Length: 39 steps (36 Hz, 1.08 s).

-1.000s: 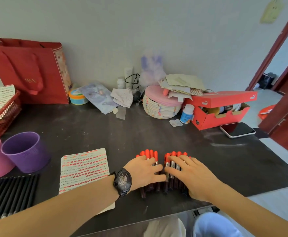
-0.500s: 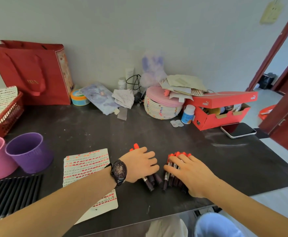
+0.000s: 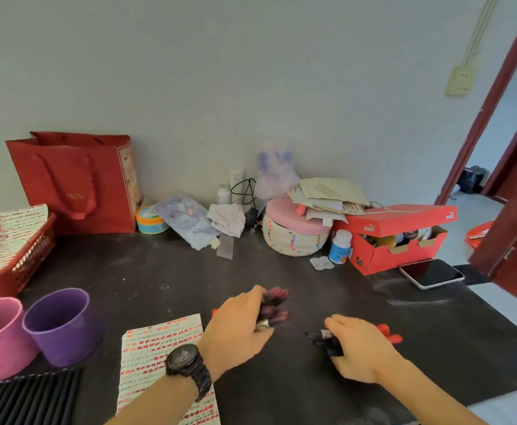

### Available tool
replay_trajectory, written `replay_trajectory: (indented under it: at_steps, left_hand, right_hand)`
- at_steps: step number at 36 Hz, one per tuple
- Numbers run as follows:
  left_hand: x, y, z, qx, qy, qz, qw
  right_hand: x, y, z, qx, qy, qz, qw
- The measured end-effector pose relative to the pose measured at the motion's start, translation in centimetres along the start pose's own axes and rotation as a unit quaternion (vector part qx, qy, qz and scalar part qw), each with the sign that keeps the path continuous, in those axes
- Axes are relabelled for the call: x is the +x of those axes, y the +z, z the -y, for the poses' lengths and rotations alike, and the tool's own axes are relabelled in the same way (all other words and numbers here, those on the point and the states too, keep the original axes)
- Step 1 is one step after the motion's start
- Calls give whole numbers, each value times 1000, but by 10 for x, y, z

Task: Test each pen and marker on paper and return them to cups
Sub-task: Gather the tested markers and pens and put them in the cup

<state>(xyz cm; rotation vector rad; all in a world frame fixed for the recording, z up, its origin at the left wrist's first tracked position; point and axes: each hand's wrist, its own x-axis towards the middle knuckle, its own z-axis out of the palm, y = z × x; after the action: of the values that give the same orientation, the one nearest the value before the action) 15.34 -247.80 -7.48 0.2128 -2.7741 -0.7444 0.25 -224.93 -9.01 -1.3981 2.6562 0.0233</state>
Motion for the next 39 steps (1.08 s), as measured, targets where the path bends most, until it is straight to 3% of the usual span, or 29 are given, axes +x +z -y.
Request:
replay_trajectory:
  at_steps: [3, 5, 10, 13, 15, 22, 28, 32, 39]
  left_hand:
    - [-1, -2, -9, -213, -110, -94, 966]
    - [-2, -1, -15, -300, -146, -147, 931]
    - [-9, 5, -23, -393, -187, -212, 875]
    - [-17, 10, -27, -402, -198, -215, 868]
    - [-23, 14, -27, -395, -197, -203, 874]
    - [-35, 32, -16, -353, -192, -189, 896]
    - [-38, 43, -10, -324, -216, -161, 907]
    - [-36, 44, -11, -312, -219, -152, 912]
    - [-34, 37, -2, -311, -228, -170, 907]
  right_hand:
    - [-3, 1, 4, 79, 59, -63, 993]
    - [-2, -3, 14, 190, 99, -143, 966]
    - [10, -18, 55, 458, 152, -344, 805]
    - [16, -24, 79, 560, 155, -388, 715]
    - [19, -24, 95, 595, 158, -393, 683]
    - [23, 3, 128, 576, 169, -390, 698]
    - [26, 22, 134, 530, 175, -365, 745]
    - [28, 24, 132, 533, 183, -374, 736]
    - [25, 28, 122, 569, 197, -402, 690]
